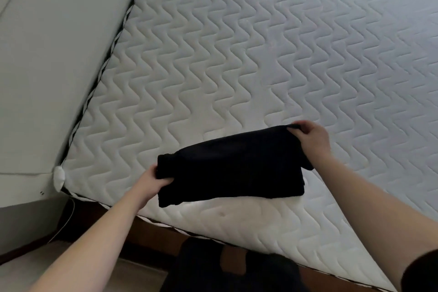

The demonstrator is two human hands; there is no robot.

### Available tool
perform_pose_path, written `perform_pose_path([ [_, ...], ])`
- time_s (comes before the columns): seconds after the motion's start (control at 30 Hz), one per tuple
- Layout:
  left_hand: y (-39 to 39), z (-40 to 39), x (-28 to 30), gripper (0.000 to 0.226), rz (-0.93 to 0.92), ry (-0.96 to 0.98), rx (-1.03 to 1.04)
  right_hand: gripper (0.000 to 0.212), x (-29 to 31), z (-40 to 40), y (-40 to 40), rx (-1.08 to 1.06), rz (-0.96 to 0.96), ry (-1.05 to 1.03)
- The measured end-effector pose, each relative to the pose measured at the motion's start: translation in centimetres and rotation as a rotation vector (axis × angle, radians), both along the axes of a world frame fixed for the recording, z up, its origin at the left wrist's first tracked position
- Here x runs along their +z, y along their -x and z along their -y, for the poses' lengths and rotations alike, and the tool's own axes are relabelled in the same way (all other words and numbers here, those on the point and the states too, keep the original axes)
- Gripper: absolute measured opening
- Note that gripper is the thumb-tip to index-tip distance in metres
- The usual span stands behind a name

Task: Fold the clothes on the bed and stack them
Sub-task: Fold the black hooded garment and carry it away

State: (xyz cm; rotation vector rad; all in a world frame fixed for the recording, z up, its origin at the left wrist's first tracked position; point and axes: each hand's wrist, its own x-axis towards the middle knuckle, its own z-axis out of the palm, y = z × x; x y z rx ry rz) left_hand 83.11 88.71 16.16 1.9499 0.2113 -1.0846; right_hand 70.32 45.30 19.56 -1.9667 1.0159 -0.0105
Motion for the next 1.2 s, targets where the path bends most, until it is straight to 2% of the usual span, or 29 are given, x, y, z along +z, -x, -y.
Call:
perform_pose_path([
  [0.1,-3.7,-1.4,-2.3,0.047,0.038,-0.069,0.017,0.014,-3.1,-1.0,-5.6,0.043,-0.035,0.0],
  [0.23,-7.9,-2.2,-5.1,0.034,0.12,-0.076,0.023,0.016,-7.1,-1.6,-11.8,0.122,-0.105,0.016],
  [0.37,-11.7,-2.9,-8.0,0.031,0.145,-0.106,-0.067,0.015,-10.3,-1.7,-16.8,0.164,-0.138,0.034],
  [0.5,-15.4,-3.3,-10.7,0.043,0.176,-0.221,-0.168,0.013,-12.5,-1.2,-20.3,0.189,-0.184,0.071],
  [0.67,-18.0,-2.7,-12.8,0.055,0.209,-0.268,-0.061,0.021,-14.0,-1.0,-23.0,0.257,-0.213,0.126],
  [0.8,-17.8,-1.4,-13.5,0.064,0.285,-0.399,-0.024,0.044,-14.8,-0.8,-23.1,0.344,-0.317,-0.057],
  [0.9,-16.6,0.3,-13.0,0.064,0.528,-0.49,-0.109,0.05,-15.5,-0.1,-21.4,0.363,-0.405,-0.092],
  [1.0,-14.5,3.3,-12.3,0.055,0.717,-0.412,-0.307,0.049,-15.9,1.1,-18.4,0.346,-0.462,-0.081],
  [1.2,-8.6,11.6,-12.7,0.045,0.724,-0.135,-0.669,0.049,-16.5,3.4,-11.3,0.365,-0.658,0.026],
])
